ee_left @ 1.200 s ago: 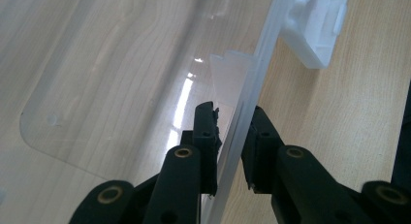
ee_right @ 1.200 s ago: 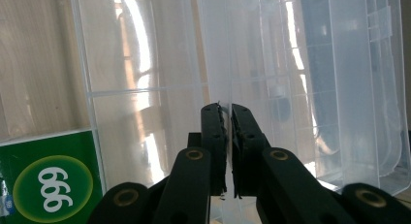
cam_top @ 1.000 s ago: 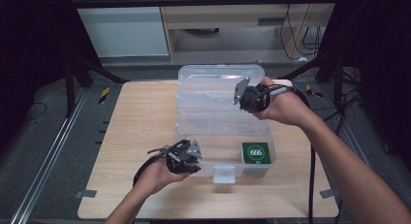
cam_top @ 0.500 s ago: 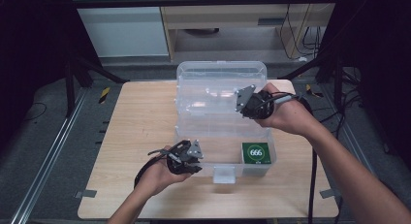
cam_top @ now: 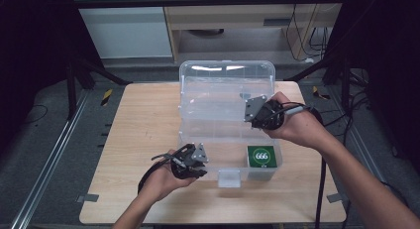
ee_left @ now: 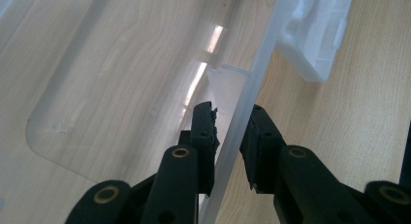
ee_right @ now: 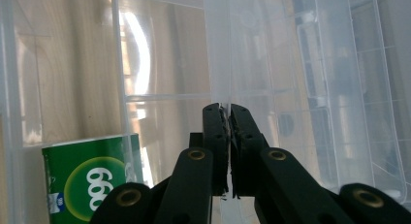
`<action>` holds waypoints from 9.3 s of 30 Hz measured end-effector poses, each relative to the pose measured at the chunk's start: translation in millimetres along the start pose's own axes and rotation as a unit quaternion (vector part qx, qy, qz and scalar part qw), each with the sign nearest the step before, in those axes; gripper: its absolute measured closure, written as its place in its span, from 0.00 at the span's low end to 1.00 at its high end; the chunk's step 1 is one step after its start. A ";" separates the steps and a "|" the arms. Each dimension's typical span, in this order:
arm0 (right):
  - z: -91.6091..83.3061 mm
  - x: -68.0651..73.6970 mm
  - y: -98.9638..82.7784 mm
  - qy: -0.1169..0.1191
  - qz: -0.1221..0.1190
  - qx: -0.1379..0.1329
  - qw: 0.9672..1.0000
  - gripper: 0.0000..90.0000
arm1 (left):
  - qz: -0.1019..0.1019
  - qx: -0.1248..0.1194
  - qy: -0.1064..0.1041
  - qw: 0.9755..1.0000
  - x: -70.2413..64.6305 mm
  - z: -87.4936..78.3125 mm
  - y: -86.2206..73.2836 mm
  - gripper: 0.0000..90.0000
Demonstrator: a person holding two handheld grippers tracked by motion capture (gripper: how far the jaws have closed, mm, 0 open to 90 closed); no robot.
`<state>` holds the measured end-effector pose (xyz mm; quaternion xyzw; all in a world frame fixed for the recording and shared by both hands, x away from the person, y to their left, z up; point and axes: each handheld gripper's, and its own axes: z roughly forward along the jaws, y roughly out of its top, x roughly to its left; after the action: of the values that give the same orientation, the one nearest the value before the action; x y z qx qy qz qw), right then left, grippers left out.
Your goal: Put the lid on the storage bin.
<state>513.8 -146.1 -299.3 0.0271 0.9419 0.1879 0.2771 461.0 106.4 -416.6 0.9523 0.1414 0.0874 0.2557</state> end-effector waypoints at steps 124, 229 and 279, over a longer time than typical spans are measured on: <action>-17.8 48.9 -28.9 0.009 0.000 -0.052 0.999 0.93 | -0.179 -0.222 0.070 0.956 84.8 -126.4 10.5 1.00; -62.8 90.2 -107.1 -0.101 0.261 -0.103 0.955 0.23 | -0.231 -0.244 0.042 0.941 54.3 -100.5 -37.0 1.00; -44.7 97.0 -160.8 -0.137 0.330 -0.065 0.932 0.24 | -0.215 -0.175 0.078 0.958 35.9 -77.8 -76.0 0.99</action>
<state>416.6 -295.4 -373.6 0.3441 0.8184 0.3242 0.3266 459.3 216.7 -385.7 0.8302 0.3442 0.1276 0.4195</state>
